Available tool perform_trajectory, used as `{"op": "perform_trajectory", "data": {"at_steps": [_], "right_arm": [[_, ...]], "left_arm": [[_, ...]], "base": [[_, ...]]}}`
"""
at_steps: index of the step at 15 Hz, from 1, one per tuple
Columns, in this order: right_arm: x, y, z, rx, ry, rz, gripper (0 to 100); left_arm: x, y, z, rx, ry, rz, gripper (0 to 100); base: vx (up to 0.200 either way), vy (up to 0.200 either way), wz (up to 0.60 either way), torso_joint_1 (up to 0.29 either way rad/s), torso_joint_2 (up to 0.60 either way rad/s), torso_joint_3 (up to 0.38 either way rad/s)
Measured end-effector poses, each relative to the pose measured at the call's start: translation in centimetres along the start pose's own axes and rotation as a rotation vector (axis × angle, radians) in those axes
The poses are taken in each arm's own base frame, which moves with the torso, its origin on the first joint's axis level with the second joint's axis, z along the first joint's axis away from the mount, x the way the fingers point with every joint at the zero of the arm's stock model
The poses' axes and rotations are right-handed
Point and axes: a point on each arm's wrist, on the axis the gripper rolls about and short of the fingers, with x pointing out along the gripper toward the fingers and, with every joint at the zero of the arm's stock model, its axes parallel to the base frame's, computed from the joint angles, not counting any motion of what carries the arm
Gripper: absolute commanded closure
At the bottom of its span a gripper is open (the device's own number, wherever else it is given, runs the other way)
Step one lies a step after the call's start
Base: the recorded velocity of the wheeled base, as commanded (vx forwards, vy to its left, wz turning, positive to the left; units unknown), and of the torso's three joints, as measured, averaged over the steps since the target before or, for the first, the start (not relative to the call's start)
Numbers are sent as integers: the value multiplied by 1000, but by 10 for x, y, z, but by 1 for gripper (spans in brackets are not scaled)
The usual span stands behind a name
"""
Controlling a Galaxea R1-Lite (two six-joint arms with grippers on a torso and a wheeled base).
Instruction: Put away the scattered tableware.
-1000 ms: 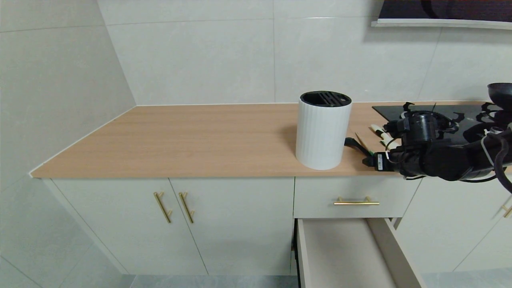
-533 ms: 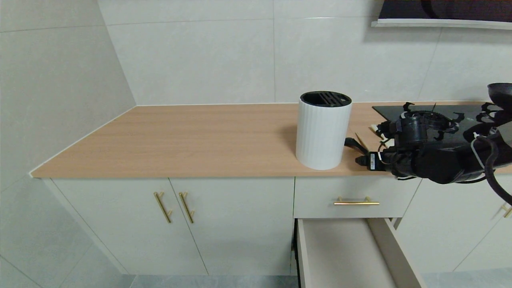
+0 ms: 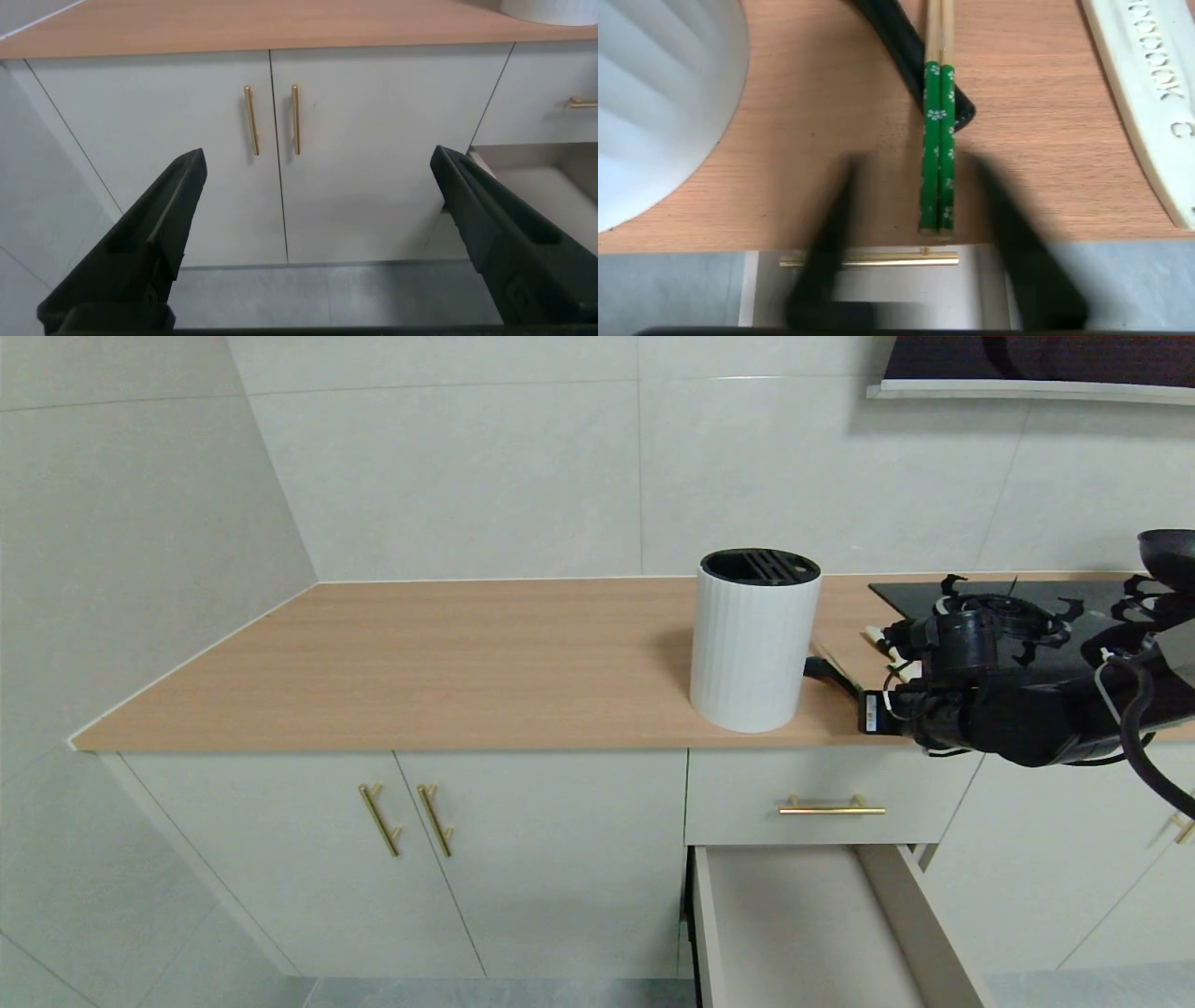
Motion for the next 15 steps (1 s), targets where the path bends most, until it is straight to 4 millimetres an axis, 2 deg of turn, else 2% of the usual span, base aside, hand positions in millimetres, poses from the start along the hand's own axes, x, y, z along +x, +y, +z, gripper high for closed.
{"op": "perform_trajectory", "data": {"at_steps": [5,9,11,15], "right_arm": [[-2,0,2,1,-6,1,100],[-16,-1,10,21,-28,4,100],[-36,-1,15,32,-38,13,100],[-109,4,11,4,1,59,100]], "left_arm": [[0,0,0,0,0,0,0],[0,0,0,0,0,0,0],[0,0,0,0,0,0,0],[0,0,0,0,0,0,0]], "base": [[0,0,0,0,0,0],[0,0,0,0,0,0],[0,0,0,0,0,0],[0,0,0,0,0,0]]}}
